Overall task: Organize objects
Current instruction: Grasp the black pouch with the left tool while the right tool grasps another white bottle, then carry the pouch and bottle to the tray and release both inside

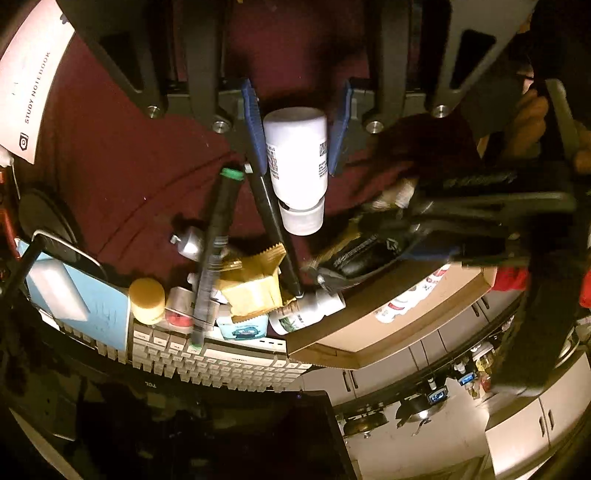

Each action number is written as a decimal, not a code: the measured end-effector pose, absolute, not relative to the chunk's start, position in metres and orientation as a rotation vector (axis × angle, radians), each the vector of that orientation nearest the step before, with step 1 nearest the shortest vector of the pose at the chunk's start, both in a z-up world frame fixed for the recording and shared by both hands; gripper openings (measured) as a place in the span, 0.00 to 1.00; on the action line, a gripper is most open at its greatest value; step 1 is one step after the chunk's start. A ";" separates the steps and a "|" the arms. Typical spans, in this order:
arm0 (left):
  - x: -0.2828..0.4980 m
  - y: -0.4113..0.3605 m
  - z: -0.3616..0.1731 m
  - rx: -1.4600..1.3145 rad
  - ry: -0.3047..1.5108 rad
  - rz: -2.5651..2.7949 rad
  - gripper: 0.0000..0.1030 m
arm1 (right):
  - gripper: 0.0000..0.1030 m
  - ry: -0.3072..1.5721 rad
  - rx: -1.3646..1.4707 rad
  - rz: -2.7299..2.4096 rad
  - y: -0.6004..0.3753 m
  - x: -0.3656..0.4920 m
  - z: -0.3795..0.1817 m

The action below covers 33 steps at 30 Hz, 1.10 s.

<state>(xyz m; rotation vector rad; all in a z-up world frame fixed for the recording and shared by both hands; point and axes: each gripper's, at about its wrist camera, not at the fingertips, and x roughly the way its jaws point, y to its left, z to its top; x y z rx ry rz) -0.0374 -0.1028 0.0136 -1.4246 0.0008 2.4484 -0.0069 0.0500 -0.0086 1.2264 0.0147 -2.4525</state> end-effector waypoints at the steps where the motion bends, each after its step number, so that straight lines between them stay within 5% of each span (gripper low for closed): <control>1: -0.035 -0.103 0.015 -1.419 -0.007 2.446 0.51 | 0.33 0.010 1.231 -2.448 0.051 -0.008 -0.009; 13: -0.052 -0.113 0.000 -1.429 -0.110 2.586 0.51 | 0.34 0.053 1.233 -2.445 0.036 -0.006 -0.010; 15: -0.047 -0.109 0.000 -1.412 -0.114 2.584 0.37 | 0.33 0.043 1.248 -2.441 0.038 -0.006 -0.013; 21: -0.035 -0.110 0.008 -1.363 -0.165 2.629 0.24 | 0.33 0.060 1.259 -2.455 0.035 -0.006 -0.010; 33: -0.007 -0.148 0.055 -1.157 -0.382 2.701 0.24 | 0.33 -0.043 1.205 -2.456 0.031 -0.001 0.011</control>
